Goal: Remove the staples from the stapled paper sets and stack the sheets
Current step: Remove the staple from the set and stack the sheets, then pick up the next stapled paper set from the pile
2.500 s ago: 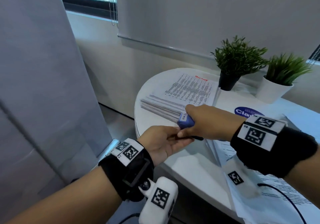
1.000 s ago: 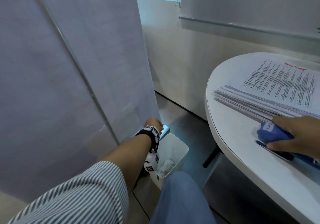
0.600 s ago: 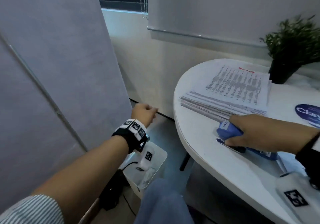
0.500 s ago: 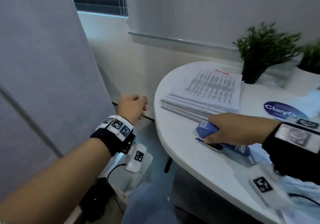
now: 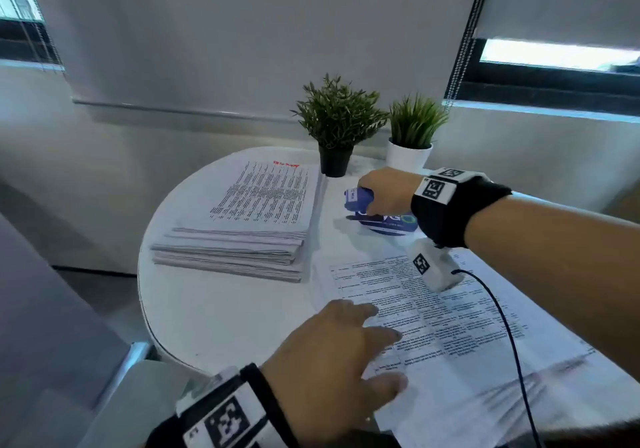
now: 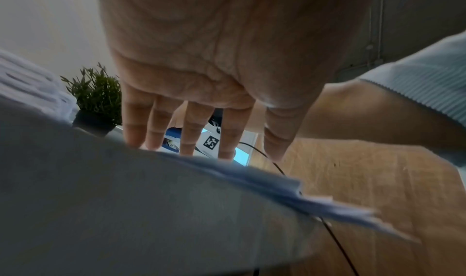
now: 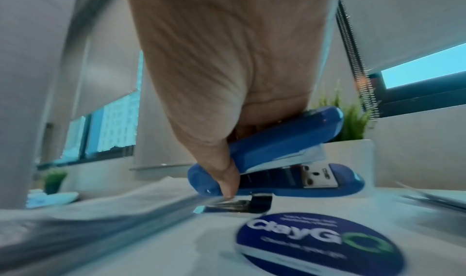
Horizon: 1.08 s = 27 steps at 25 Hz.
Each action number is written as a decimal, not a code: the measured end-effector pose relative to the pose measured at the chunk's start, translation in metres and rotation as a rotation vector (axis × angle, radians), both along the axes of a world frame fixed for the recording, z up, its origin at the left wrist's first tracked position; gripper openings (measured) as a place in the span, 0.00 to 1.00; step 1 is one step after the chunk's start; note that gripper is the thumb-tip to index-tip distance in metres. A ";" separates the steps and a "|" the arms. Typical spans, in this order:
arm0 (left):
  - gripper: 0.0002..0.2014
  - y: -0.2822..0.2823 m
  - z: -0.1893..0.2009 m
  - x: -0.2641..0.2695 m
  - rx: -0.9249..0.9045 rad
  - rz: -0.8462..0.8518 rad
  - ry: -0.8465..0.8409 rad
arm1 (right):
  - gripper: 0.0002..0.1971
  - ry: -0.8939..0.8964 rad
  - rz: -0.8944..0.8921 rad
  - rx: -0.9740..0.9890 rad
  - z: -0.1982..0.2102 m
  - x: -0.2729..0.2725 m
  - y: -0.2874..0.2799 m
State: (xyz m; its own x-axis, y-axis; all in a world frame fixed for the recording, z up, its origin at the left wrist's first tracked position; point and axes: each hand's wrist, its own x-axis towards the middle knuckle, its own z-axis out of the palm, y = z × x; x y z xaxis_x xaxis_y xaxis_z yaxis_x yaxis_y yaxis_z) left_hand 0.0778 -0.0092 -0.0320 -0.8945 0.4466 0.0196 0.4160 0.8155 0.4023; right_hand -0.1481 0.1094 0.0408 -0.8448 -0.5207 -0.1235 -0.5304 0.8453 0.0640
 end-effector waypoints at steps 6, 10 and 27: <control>0.34 0.024 0.000 -0.002 -0.191 0.048 0.043 | 0.17 -0.054 -0.060 0.118 -0.034 -0.036 0.028; 0.35 0.041 -0.002 0.001 -0.357 0.081 0.014 | 0.17 -0.070 -0.031 0.101 -0.035 -0.035 0.034; 0.13 0.085 -0.049 0.011 -0.365 0.048 0.382 | 0.34 -0.418 0.049 0.094 -0.036 0.047 0.063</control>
